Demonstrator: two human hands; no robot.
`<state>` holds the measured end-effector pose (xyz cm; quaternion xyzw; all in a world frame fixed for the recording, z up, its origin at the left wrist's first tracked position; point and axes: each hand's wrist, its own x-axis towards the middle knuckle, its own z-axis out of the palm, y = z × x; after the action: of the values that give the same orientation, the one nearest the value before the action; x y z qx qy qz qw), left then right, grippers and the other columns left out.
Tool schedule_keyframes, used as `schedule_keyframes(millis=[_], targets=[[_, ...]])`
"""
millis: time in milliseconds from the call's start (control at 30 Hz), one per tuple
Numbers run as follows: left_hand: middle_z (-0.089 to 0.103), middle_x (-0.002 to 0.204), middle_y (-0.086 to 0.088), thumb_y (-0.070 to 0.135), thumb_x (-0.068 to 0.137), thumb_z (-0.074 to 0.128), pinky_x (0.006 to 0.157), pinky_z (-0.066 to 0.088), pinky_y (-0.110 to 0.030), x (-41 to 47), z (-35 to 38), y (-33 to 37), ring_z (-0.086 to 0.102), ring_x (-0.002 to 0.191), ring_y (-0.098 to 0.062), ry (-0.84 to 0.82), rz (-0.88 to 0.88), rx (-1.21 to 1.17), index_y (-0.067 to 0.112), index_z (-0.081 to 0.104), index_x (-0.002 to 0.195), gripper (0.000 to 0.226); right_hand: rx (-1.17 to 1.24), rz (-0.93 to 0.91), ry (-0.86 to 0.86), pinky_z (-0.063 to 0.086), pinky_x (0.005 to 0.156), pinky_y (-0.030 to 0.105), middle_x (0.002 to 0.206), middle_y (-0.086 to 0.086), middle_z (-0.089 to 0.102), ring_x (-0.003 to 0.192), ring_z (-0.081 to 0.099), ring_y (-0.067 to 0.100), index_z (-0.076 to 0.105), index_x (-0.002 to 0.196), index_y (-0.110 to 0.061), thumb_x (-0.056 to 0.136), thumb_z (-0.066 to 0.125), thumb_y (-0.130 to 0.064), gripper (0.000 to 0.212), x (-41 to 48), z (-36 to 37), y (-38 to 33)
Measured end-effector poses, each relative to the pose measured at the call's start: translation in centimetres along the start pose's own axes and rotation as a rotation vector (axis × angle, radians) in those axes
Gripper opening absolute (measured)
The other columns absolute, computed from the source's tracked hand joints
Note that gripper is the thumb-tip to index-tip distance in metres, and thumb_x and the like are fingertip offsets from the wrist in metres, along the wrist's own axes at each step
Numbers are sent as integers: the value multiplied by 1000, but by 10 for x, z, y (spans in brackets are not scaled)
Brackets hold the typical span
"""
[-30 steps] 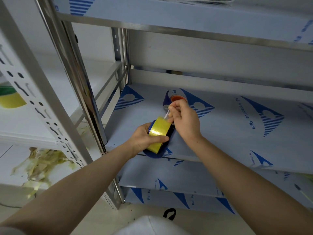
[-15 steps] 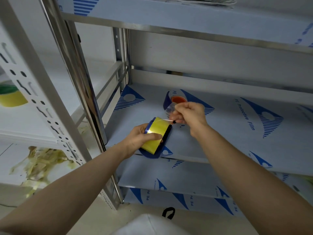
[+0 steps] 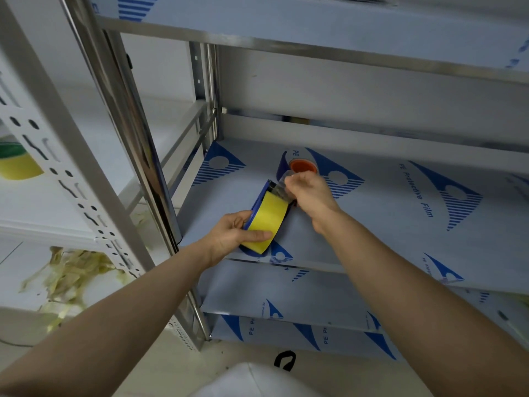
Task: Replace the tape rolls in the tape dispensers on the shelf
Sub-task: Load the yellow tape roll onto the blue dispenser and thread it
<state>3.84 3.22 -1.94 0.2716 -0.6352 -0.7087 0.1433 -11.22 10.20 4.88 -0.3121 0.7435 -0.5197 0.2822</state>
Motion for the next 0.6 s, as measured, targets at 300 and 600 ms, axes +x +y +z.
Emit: schedule_keyframes(millis=[300, 600], targets=[[67, 102, -18, 1, 81, 68, 91, 53, -39, 0, 7, 5, 63, 91, -27, -16, 31, 158, -5, 63, 104, 25, 519, 233, 274, 49, 95, 43, 101, 5, 61, 98, 58, 23, 56, 107, -8, 96, 48, -24, 21, -5, 40, 22], [66, 86, 0, 5, 69, 80, 68, 55, -22, 6, 12, 13, 64, 74, -10, -12, 42, 377, 15, 59, 93, 33, 427, 113, 334, 48, 94, 35, 101, 4, 67, 92, 61, 14, 54, 114, -5, 97, 46, -25, 27, -16, 43, 30]])
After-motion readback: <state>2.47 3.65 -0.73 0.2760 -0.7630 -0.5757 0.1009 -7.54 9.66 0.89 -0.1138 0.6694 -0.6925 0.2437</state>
